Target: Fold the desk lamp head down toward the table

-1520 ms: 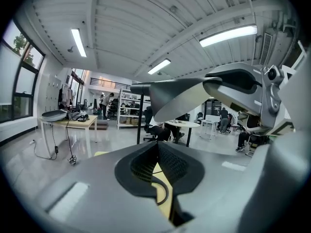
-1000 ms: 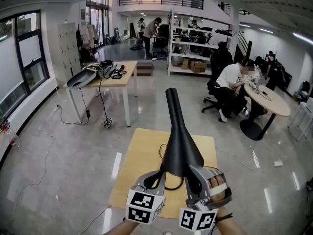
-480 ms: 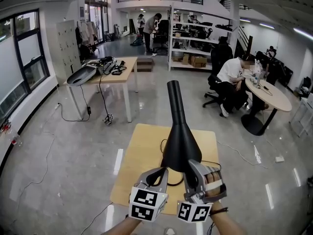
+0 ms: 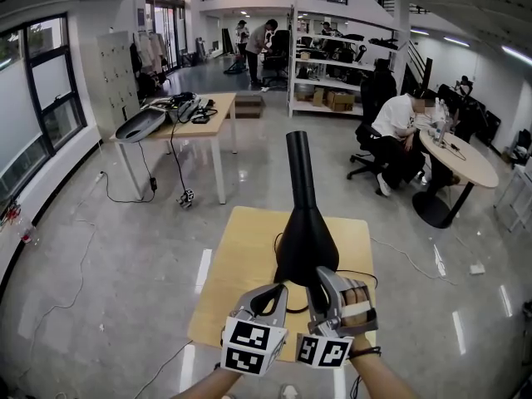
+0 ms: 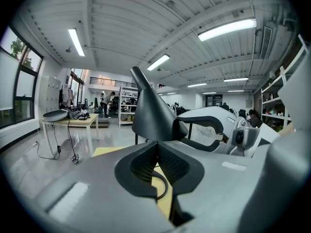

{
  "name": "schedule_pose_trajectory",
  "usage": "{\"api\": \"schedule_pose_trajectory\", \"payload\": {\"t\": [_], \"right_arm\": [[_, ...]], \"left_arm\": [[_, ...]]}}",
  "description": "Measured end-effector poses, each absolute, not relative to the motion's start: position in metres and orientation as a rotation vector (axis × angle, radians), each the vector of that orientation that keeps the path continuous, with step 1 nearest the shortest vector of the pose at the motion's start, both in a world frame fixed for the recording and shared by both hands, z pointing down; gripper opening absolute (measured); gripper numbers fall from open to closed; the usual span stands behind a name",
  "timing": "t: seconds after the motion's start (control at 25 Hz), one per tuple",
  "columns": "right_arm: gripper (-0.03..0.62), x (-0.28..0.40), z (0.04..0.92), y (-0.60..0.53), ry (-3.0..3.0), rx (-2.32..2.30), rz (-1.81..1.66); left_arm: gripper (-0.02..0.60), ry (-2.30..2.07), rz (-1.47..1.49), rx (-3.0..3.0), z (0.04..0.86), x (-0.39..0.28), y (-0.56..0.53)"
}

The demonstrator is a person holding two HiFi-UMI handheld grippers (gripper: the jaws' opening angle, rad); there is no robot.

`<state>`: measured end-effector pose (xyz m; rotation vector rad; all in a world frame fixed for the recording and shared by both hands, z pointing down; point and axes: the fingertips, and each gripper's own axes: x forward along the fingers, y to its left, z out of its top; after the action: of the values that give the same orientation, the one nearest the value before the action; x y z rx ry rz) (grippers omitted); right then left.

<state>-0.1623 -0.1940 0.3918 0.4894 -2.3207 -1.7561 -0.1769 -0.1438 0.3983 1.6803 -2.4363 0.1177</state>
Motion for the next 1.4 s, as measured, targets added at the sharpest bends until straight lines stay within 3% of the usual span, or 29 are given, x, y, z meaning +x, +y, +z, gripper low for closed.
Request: {"api": "schedule_pose_trajectory", "payload": {"t": [1.16, 1.4], "right_arm": [[0.184, -0.173, 0.418, -0.193, -2.323, 0.362, -1.682], [0.170, -0.163, 0.408, -0.186, -2.432, 0.278, -1.462]], "left_arm": [[0.014, -2.441, 0.134, 1.649, 0.401, -0.176, -0.137], [0.014, -2.444, 0.114, 1.662, 0.391, -0.178, -0.139]]}}
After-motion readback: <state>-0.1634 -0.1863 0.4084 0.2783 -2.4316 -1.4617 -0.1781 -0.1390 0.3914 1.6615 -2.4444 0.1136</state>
